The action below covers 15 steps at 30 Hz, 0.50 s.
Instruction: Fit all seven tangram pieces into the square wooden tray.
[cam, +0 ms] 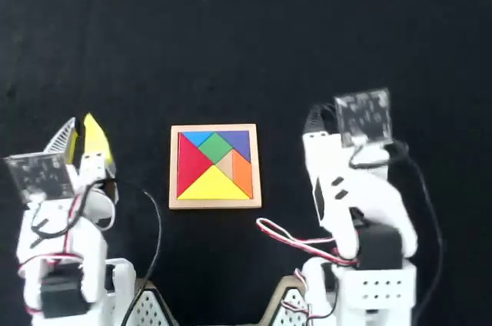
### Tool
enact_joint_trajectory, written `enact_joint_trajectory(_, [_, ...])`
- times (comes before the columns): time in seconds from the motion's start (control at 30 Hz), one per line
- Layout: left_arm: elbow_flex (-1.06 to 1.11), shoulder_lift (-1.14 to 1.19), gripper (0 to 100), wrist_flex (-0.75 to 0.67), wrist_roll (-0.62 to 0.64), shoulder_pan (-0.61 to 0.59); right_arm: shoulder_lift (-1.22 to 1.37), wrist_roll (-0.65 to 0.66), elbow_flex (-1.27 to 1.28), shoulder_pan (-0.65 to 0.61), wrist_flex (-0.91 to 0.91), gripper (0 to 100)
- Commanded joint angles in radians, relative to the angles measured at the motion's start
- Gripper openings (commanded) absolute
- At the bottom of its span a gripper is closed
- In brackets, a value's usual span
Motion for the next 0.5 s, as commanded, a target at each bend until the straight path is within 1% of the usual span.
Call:
enact_joint_trajectory(0.0, [0.203,-0.038,7,-0.118,-0.005,0.013,-0.102,-0.066,0.116,0.060,-0.092,1.1])
enact_joint_trajectory(0.13, [0.274,-0.031,7,-0.172,-0.006,0.012,-0.137,-0.078,0.176,0.061,-0.098,1.1])
enact_joint_trajectory(0.2, [0.337,-0.038,7,-0.172,-0.009,0.010,-0.142,-0.078,0.229,0.074,-0.087,1.1])
enact_joint_trajectory(0.33, [0.380,-0.038,8,-0.060,-0.011,-0.053,-0.194,-0.078,0.341,0.144,0.002,1.1])
enact_joint_trajectory(0.47, [0.381,-0.038,8,0.032,-0.011,-0.062,-0.329,-0.078,0.435,0.155,0.031,1.1])
